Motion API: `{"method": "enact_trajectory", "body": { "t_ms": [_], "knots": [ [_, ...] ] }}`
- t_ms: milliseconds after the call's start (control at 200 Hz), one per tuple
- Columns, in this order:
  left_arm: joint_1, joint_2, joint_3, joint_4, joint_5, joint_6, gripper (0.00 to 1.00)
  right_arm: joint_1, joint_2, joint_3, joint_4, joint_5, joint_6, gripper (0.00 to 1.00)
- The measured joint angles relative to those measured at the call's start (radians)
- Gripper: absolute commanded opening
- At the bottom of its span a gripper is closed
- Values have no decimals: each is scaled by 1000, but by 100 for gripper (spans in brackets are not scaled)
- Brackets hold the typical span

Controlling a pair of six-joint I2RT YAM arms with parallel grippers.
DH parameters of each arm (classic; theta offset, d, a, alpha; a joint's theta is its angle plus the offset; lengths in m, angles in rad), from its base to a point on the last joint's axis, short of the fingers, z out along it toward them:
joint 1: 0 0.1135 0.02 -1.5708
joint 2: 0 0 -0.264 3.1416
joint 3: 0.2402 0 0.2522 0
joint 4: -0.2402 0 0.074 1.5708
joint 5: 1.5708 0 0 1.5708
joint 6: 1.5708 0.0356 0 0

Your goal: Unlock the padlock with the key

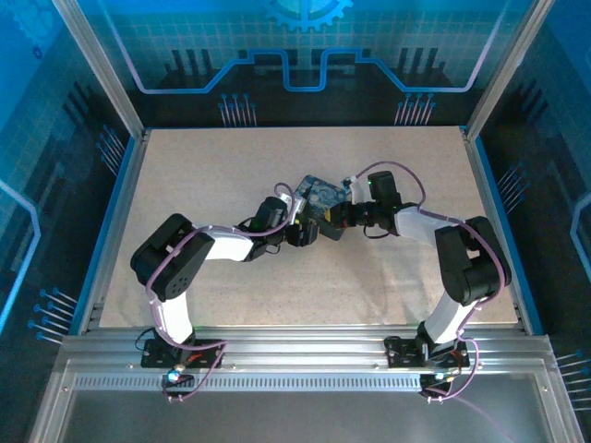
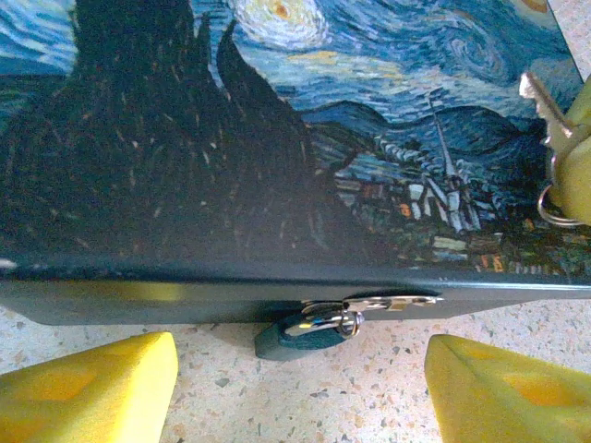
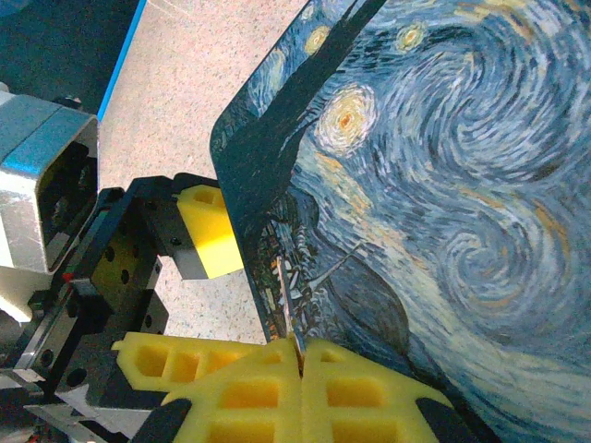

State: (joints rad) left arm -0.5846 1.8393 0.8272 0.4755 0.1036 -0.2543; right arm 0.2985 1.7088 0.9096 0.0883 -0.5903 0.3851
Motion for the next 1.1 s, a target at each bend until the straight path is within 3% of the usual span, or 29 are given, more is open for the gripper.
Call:
{"method": "enact_trajectory", "body": {
  "t_ms": [360, 1100],
  "knots": [
    [0, 0, 0, 1, 2, 22, 73, 2, 0, 6, -13, 7, 0, 0],
    [3, 78, 35, 8, 45, 27, 60, 3, 0, 6, -13, 7, 0, 0]
  ]
}}
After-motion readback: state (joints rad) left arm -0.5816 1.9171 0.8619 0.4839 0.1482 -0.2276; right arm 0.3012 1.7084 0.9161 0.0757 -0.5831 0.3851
